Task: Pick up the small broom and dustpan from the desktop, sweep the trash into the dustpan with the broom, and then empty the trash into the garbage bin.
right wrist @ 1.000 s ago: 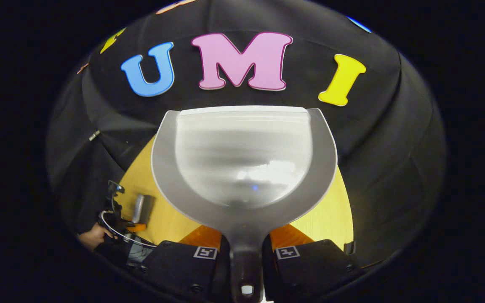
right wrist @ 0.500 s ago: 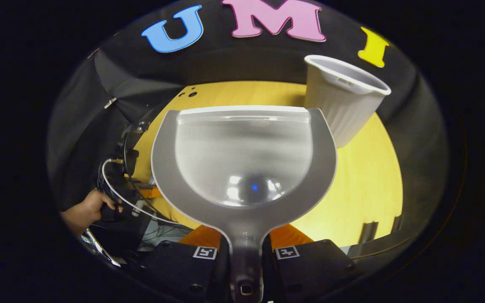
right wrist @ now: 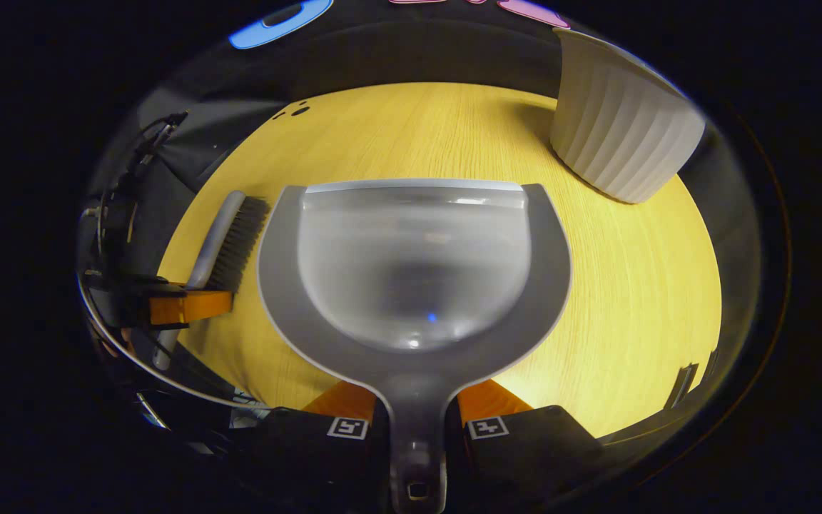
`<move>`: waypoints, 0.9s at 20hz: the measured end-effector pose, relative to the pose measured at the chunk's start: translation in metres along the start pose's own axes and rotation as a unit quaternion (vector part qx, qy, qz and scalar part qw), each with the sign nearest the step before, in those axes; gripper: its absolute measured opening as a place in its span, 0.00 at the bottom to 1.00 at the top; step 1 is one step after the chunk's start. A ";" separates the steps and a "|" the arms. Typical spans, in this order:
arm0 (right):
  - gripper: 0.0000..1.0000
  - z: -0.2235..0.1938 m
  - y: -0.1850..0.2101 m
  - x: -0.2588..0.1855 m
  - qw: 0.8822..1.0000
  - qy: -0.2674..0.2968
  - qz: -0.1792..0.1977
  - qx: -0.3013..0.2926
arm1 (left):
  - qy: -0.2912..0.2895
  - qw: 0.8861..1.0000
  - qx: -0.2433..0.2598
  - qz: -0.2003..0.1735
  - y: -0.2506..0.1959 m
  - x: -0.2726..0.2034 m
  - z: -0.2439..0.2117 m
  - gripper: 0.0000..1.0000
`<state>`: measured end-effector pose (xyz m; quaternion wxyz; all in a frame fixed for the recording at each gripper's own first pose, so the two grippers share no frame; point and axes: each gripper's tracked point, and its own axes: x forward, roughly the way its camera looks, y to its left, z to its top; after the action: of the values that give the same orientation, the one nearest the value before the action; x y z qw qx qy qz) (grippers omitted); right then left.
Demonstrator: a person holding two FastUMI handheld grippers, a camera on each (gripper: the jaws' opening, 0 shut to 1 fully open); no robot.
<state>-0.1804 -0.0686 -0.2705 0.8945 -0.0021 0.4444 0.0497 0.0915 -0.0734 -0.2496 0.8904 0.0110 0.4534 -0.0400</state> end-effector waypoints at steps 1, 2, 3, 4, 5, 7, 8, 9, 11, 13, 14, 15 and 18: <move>0.36 0.000 0.001 0.011 1.000 0.009 -0.003 0.014 | 0.001 1.000 0.014 0.007 0.001 0.001 0.006 0.26; 0.29 0.001 0.001 0.017 1.000 0.015 -0.004 0.019 | 0.003 1.000 0.025 0.009 0.000 0.001 0.009 0.33; 0.44 0.007 -0.001 0.017 1.000 0.008 -0.013 0.019 | 0.008 0.999 0.041 0.012 0.001 0.003 0.014 0.33; 0.38 0.014 0.000 0.018 1.000 -0.002 -0.020 0.018 | 0.012 0.999 0.048 0.012 0.003 0.005 0.017 0.30; 0.31 0.021 0.001 0.022 1.000 -0.006 -0.020 0.023 | 0.018 0.998 0.053 0.011 0.004 0.006 0.018 0.30; 0.44 0.034 0.003 0.026 0.999 -0.008 -0.016 0.039 | 0.027 0.998 0.059 0.017 0.006 0.006 0.025 0.34; 0.43 0.034 0.004 0.024 0.999 -0.007 -0.011 0.042 | 0.027 0.998 0.062 0.019 0.005 0.005 0.027 0.31; 0.54 0.033 0.004 0.020 0.999 -0.007 -0.009 0.041 | 0.024 0.998 0.063 0.020 0.006 0.005 0.030 0.33; 0.66 0.034 0.008 0.017 0.999 -0.011 0.001 0.035 | 0.016 0.997 0.066 0.023 0.007 0.002 0.035 0.46; 0.83 0.039 0.008 0.012 0.999 -0.021 0.007 0.031 | 0.003 0.997 0.069 0.030 0.006 -0.007 0.038 0.60; 1.00 0.040 0.009 0.006 0.999 -0.026 0.013 0.032 | -0.009 0.997 0.070 0.035 0.005 -0.015 0.040 0.74; 0.99 0.045 0.010 0.003 0.999 -0.034 0.018 0.037 | -0.026 0.996 0.072 0.050 0.009 -0.028 0.045 0.87; 0.99 0.054 0.007 -0.015 0.998 -0.063 0.025 0.011 | -0.082 0.992 0.052 0.080 0.013 -0.064 0.048 0.97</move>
<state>-0.1470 -0.0605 -0.2255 0.9191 0.0219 0.3877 0.0671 0.0935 -0.0592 -0.1697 0.9232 0.0905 0.3735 0.0066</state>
